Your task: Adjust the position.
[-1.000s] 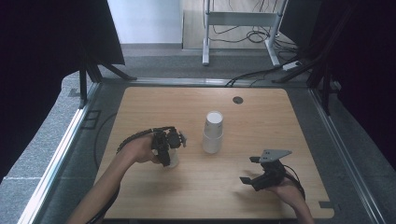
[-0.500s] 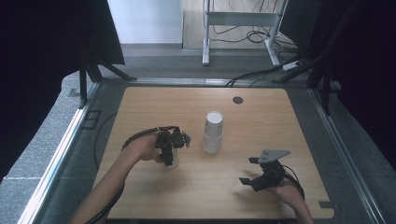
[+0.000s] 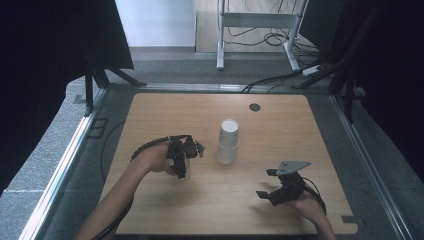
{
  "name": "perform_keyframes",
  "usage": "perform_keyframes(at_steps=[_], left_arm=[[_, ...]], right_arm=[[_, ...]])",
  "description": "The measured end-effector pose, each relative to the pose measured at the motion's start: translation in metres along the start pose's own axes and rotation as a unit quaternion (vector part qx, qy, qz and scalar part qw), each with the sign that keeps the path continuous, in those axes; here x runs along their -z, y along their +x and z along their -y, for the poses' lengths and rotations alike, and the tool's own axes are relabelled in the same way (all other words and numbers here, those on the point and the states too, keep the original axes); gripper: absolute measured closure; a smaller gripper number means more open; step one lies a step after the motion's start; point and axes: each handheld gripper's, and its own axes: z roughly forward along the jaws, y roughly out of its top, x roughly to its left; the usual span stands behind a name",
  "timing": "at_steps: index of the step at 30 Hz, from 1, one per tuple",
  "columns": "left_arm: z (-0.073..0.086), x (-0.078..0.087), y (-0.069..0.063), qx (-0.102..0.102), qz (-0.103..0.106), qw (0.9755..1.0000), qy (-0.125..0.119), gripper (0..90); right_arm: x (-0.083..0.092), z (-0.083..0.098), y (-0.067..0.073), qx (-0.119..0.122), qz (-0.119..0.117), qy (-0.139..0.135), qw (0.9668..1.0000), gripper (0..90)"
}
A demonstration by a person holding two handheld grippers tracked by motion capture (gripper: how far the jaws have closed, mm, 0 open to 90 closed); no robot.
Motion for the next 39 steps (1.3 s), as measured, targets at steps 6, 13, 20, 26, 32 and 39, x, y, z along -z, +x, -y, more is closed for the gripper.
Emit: perform_keyframes(at_steps=[6, 13, 20, 26, 32, 39], left_arm=[[0.001, 0.006, 0.002, 0.011, -0.005, 0.9997, -0.019, 13.8], [0.005, 0.013, 0.004, 0.032, -0.001, 0.9982, -0.051, 9.0], [0.018, 0.023, 0.005, 0.062, 0.012, 0.9914, -0.115, 4.6], [0.029, 0.03, 0.004, 0.074, 0.007, 0.9851, -0.155, 1.0], [0.056, 0.04, 0.001, 0.114, -0.01, 0.9664, -0.23, 0.0], [0.086, 0.041, -0.009, 0.157, -0.03, 0.9406, -0.299, 0.0]], right_arm=[[-0.001, 0.0, 0.001, 0.001, -0.002, 0.001, 1.0, 7.7], [0.0, 0.001, 0.0, 0.0, -0.001, 0.001, 1.0, 7.7], [0.0, 0.001, 0.0, 0.0, 0.0, 0.001, 1.0, 7.7], [0.001, 0.001, 0.001, -0.001, 0.001, 0.0, 1.0, 7.7], [0.002, 0.002, 0.0, -0.003, 0.002, -0.002, 1.0, 7.7], [0.002, 0.001, 0.001, -0.004, 0.002, -0.004, 1.0, 7.7]])
